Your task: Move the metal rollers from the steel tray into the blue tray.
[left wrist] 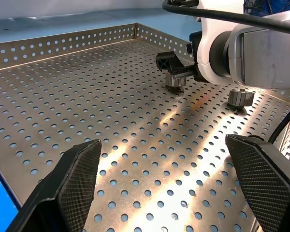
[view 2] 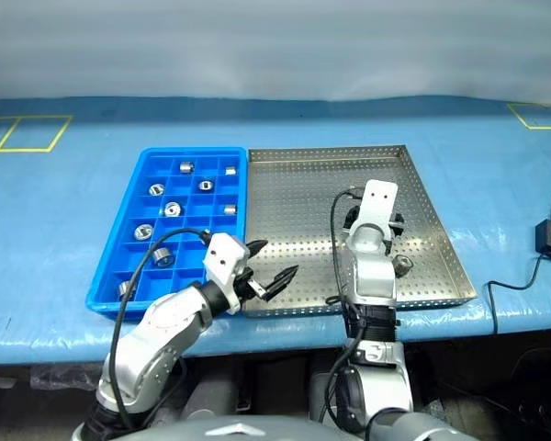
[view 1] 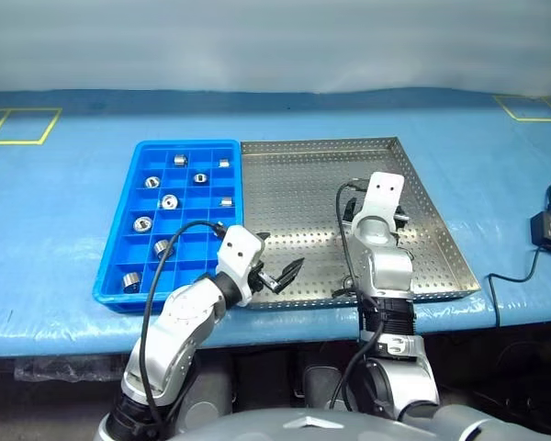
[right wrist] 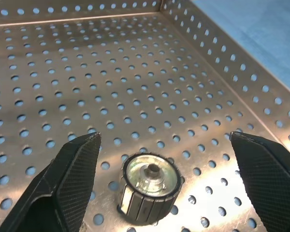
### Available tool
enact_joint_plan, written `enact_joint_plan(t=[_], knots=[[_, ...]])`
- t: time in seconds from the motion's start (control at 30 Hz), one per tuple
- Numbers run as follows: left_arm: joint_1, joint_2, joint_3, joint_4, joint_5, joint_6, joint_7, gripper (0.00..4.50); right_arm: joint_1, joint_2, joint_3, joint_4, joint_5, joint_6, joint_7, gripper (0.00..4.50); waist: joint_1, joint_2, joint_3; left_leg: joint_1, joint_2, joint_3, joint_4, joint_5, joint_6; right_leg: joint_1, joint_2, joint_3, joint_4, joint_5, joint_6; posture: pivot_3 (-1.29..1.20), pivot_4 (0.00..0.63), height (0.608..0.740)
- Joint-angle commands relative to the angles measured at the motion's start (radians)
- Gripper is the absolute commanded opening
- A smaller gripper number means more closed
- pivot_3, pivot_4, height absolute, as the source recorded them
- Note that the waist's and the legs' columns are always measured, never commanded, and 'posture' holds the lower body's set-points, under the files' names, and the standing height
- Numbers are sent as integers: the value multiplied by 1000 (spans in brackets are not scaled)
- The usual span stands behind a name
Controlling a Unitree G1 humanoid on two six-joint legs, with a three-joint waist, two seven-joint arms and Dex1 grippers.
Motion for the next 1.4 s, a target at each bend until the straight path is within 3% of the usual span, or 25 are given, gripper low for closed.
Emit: enact_joint_plan(t=[0.03,0.23,0.43,0.77,1.13,1.4], knots=[[-5,0,5,-53,-18,-4,4,4500,14,6,0,-7,21,-16,12,3564,2,0,0,0,0,0,0,0,0,0,0,0,0,0,0,37,150,740],[-12,-1,-4,-50,-18,-5,10,4500,19,9,3,-45,47,-17,33,1700,-1,0,0,0,0,0,0,0,0,0,1,1,0,0,0,31,150,740],[-11,-29,30,-45,2,-45,65,4500,5,-9,91,-129,31,-10,92,1698,-1,1,1,0,1,0,0,0,0,-1,1,1,0,0,0,55,150,740],[40,-69,134,-61,125,-154,255,4500,-80,21,304,-251,139,28,355,1698,18,1,1,0,2,-1,-1,0,0,0,3,1,0,0,0,180,150,740],[161,-76,213,-151,165,-156,332,4500,-122,103,432,-135,233,-37,505,1698,99,1,1,0,1,-2,-2,0,0,-1,0,-2,-2,-1,-1,331,150,740],[184,-82,217,-164,168,-151,341,4500,-94,101,497,-61,256,-46,559,1698,125,1,1,-2,1,-2,-3,-1,-2,-2,-1,-4,-2,-1,-2,342,150,740]])
